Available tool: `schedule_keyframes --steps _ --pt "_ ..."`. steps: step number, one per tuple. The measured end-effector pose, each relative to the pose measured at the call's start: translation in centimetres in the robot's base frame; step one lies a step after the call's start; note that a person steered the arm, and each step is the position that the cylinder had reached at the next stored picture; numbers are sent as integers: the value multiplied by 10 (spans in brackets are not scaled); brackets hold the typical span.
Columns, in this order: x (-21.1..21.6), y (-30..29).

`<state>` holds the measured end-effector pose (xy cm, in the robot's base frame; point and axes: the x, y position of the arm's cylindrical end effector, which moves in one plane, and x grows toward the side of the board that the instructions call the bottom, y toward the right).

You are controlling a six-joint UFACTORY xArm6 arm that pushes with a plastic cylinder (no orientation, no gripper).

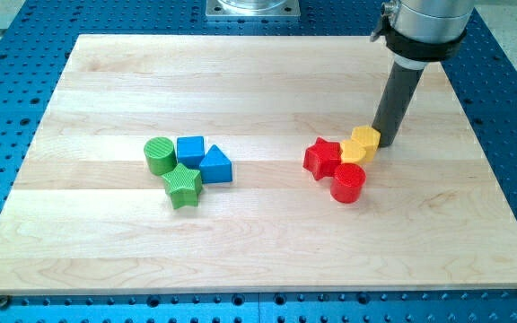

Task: Push the red star to the top left of the yellow heart

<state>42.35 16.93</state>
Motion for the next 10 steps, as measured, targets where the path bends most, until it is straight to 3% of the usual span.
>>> schedule_keyframes --steps 3,5,6,7,8,9,10 --pt "-52 -77" --pt "-48 -81" --pt "-26 -100" --pt "30 -86" --pt "23 -97" --pt "69 -150" --pt "89 -118"
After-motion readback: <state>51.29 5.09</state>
